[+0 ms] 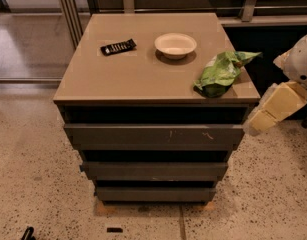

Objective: Open middle drawer

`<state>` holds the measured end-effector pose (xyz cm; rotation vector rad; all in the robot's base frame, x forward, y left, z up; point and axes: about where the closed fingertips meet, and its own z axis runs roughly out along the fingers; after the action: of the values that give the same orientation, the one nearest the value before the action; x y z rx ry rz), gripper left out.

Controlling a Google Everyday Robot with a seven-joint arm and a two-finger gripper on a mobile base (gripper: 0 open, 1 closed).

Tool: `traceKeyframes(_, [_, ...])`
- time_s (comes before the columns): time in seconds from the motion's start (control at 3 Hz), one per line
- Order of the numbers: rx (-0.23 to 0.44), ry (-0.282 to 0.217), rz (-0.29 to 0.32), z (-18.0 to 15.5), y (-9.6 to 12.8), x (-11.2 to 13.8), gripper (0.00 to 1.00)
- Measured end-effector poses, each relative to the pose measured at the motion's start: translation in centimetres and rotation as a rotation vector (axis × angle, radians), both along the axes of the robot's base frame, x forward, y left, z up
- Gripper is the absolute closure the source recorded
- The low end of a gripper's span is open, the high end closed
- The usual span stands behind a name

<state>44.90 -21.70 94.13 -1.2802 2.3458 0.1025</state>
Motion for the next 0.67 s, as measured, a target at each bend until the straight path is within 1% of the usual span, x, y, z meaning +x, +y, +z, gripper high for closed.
traceKeyframes(0.33, [0.025, -0.007, -0.034, -0.07, 0.06, 0.30, 0.00])
traceKeyframes(0.67, [0.027, -0.038, -0.027, 0.57, 0.08, 0.01, 0.00])
